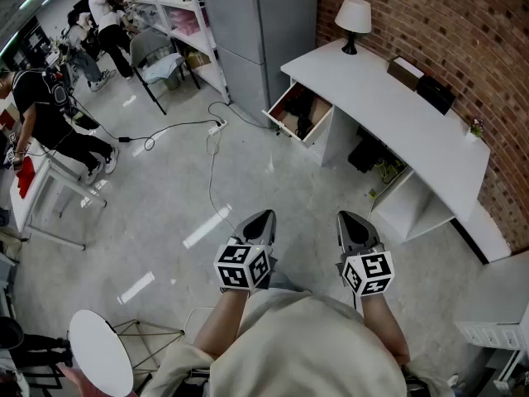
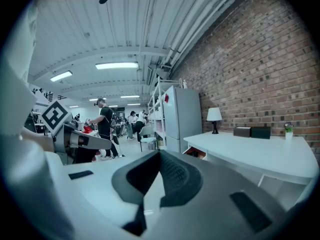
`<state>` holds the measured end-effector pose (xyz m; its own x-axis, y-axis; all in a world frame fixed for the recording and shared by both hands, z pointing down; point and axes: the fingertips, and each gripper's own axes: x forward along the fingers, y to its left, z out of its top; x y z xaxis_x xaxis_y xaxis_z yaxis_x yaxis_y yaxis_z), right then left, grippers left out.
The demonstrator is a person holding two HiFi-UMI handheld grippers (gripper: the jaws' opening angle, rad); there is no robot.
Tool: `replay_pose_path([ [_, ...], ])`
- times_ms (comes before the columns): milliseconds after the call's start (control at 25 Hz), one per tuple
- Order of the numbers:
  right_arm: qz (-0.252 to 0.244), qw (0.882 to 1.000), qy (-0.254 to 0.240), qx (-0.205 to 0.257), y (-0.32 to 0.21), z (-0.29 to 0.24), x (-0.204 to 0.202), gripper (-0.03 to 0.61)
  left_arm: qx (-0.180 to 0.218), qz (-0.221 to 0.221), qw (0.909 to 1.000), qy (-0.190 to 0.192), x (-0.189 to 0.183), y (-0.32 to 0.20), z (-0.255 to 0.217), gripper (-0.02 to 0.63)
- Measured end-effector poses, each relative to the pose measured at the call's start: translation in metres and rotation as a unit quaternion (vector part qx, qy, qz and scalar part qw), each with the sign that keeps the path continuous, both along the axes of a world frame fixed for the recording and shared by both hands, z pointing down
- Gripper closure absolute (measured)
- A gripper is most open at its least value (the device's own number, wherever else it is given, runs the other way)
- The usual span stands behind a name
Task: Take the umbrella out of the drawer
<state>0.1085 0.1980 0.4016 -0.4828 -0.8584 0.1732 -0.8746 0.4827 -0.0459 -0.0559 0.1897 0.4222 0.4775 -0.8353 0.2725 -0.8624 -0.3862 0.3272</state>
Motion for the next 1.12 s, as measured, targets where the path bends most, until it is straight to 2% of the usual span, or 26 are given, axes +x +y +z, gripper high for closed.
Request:
replay_pose_path([
  [320,-0.020,1.000,-0.001,-0.013,0.028,0.004,-0.005,0.578,-0.007,-0.018,0.9998,0.011,0.000,0.030,0.002,0.603],
  [800,-0.031,0.999,0.001,-0.008,0.037,0.007,0.004,0.578,-0.006,-0.022,0.9997,0.010,0.009,0.041,0.009,0.600],
  [880,-0.031,0.999,-0.002,-0.009,0.037,0.008,0.007,0.578,-0.006,-0.014,0.9998,0.013,0.012,0.041,0.010,0.481],
  [920,-0.030,0.999,-0.003,-0.011,0.036,0.008,0.008,0.577,-0.003,-0.010,0.9999,0.014,0.014,0.040,0.009,0.457],
  [960,-0.030,0.999,-0.004,-0.015,0.034,0.009,0.009,0.543,0.000,-0.006,0.9999,0.014,0.015,0.038,0.008,0.451],
  [1000,-0.031,0.999,-0.005,-0.018,0.032,0.009,0.010,0.488,0.004,-0.004,0.9999,0.014,0.017,0.035,0.006,0.423],
  [1120,-0.033,0.999,-0.011,-0.025,0.025,0.010,0.013,0.391,0.011,-0.002,0.9999,0.011,0.022,0.027,0.003,0.353],
])
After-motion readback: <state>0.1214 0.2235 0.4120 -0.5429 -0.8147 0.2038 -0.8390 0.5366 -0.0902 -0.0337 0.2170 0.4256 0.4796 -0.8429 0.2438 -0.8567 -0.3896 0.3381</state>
